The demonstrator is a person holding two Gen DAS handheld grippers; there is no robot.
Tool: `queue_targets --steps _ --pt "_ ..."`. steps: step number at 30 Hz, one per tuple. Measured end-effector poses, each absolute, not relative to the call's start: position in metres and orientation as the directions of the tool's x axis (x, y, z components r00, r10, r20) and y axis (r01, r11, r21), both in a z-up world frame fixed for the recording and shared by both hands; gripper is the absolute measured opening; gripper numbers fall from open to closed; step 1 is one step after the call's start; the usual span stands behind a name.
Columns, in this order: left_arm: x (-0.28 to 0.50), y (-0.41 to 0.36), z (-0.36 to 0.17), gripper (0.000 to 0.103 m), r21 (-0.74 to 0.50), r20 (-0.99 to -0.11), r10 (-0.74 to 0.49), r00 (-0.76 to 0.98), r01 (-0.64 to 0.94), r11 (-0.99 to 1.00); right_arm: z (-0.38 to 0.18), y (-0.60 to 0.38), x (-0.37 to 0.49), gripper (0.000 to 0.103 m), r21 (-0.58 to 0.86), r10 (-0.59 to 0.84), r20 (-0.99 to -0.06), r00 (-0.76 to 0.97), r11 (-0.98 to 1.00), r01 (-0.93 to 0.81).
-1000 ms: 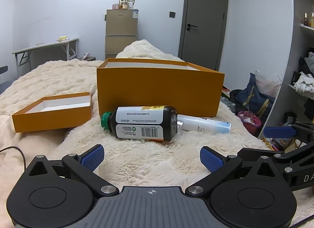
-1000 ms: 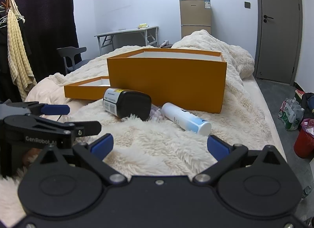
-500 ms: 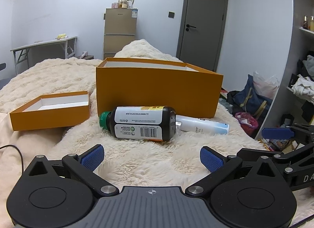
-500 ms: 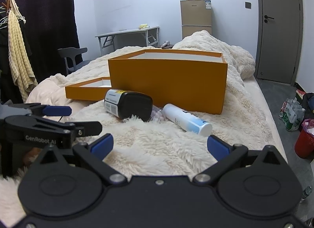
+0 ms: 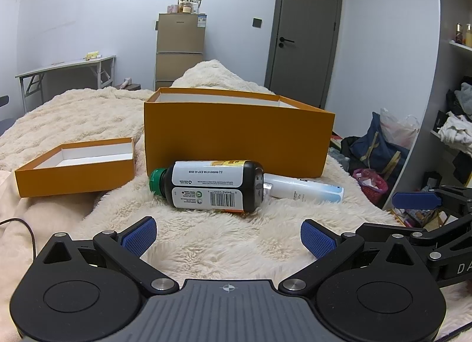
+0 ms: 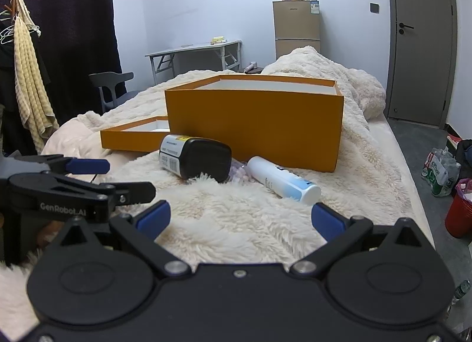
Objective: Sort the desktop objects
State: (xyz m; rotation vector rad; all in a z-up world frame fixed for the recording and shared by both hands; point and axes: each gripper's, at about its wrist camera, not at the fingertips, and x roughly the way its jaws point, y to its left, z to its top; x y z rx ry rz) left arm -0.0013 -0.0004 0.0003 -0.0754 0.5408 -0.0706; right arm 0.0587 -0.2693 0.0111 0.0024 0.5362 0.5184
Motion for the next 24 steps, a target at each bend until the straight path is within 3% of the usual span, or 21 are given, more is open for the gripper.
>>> queue_targets --steps 24 --pt "0.0014 -0.0028 -0.004 0.103 -0.083 -0.53 -0.099 0.842 0.064 0.994 0.0071 -0.2661 0.0601 0.103 0.127 0.476 -0.503 0.722 0.867 -0.483"
